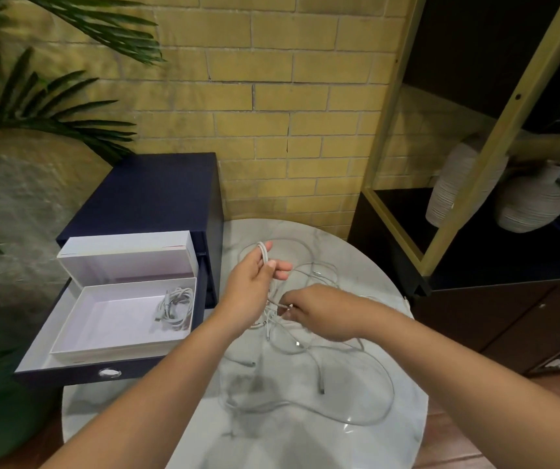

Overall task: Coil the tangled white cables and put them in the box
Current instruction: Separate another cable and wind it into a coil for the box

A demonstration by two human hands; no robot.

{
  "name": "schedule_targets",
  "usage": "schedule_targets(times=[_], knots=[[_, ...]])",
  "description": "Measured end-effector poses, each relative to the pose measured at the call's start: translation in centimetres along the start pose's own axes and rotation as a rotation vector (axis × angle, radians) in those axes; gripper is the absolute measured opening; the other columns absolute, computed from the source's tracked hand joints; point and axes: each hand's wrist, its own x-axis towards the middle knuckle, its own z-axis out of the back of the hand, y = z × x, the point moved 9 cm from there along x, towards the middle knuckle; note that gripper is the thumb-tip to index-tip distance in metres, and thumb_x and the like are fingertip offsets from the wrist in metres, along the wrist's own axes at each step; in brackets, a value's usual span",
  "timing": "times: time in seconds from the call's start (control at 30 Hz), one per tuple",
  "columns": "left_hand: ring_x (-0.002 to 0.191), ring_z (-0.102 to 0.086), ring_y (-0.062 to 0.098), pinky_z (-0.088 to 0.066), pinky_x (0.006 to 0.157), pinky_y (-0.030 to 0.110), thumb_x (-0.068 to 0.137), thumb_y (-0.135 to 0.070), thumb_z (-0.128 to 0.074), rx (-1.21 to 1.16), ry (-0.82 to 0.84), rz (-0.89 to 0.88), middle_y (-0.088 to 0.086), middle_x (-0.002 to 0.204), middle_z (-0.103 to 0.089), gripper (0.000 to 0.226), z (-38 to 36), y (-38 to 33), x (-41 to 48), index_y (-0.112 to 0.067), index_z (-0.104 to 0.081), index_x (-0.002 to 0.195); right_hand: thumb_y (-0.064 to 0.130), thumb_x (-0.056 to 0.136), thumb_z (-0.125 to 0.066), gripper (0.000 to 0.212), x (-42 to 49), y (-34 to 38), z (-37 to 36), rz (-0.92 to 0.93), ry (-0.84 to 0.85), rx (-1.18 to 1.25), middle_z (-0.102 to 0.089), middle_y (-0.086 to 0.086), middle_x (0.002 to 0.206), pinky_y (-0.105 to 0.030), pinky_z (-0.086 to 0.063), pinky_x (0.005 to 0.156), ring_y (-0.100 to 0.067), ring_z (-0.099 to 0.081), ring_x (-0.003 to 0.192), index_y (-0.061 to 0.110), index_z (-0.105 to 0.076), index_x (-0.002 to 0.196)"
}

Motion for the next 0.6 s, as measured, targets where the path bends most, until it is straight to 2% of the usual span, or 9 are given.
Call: schedule_targets(times=[0.1,0.2,0.27,0.37,0.5,0.6], knots=[[0.081,-0.062,-0.005,-0.042,0.07,0.001,0.103,-0.014,-0.039,0.07,0.038,0.032,-0.009,0.094,-0.069,0.038,0.4,1.1,-0.3,-0.012,-0.041,0.141,0.027,0.101,-0.044,0.023,-0.6,0.1,2.3,0.025,-0.051,-0.095,-0.052,0.013,0.074,-0.026,-0.034,0.061,-0.007,-0.047,0.067,0.018,-0.062,0.112],[0.079,-0.063,-0.005,-0.045,0.072,0.007,0.104,-0.016,-0.037,0.129,0.198,0.107,-0.007,0.091,-0.07,0.036,-0.8,2.1,-1.0,-0.014,-0.044,0.139,0.029,0.098,-0.05,0.02,-1.0,0.0,4.8,0.054,-0.186,-0.137,-0.048,0.014,0.065,-0.026,-0.033,0.057,-0.003,-0.044,0.06,0.021,-0.067,0.105],[0.077,-0.065,0.001,-0.046,0.072,0.011,0.104,-0.018,-0.035,0.13,0.311,0.153,-0.004,0.088,-0.071,0.033,-1.8,2.5,-1.7,-0.01,-0.049,0.132,0.032,0.095,-0.055,0.017,-1.2,-0.2,6.1,0.057,-0.25,-0.154,-0.056,0.01,0.069,-0.029,-0.041,0.06,-0.005,-0.048,0.062,0.021,-0.068,0.098],[0.066,-0.058,0.005,-0.044,0.068,0.014,0.105,-0.026,-0.034,0.12,0.395,0.212,-0.002,0.077,-0.066,0.033,-2.4,3.0,-2.6,-0.008,-0.056,0.121,0.03,0.092,-0.06,0.015,-1.3,-0.9,7.4,0.085,-0.287,-0.133,-0.063,0.005,0.083,-0.032,-0.048,0.073,-0.012,-0.057,0.077,0.018,-0.069,0.092],[0.068,-0.048,0.012,-0.042,0.063,0.014,0.102,-0.03,-0.042,0.088,0.423,0.215,-0.007,0.062,-0.05,0.031,-2.5,2.9,-2.9,-0.011,-0.063,0.114,0.023,0.092,-0.061,0.014,-1.5,-1.8,8.3,0.139,-0.332,-0.118,-0.058,0.007,0.091,-0.029,-0.047,0.082,-0.009,-0.054,0.086,0.013,-0.07,0.096],[0.059,-0.043,0.008,-0.048,0.069,0.018,0.103,-0.025,-0.041,0.026,0.404,0.209,-0.011,0.055,-0.041,0.028,-2.5,2.4,-2.6,-0.01,-0.065,0.104,0.022,0.092,-0.061,0.011,-1.5,-2.6,8.7,0.158,-0.42,-0.079,-0.059,0.008,0.09,-0.031,-0.048,0.082,-0.008,-0.055,0.087,0.015,-0.07,0.094]])
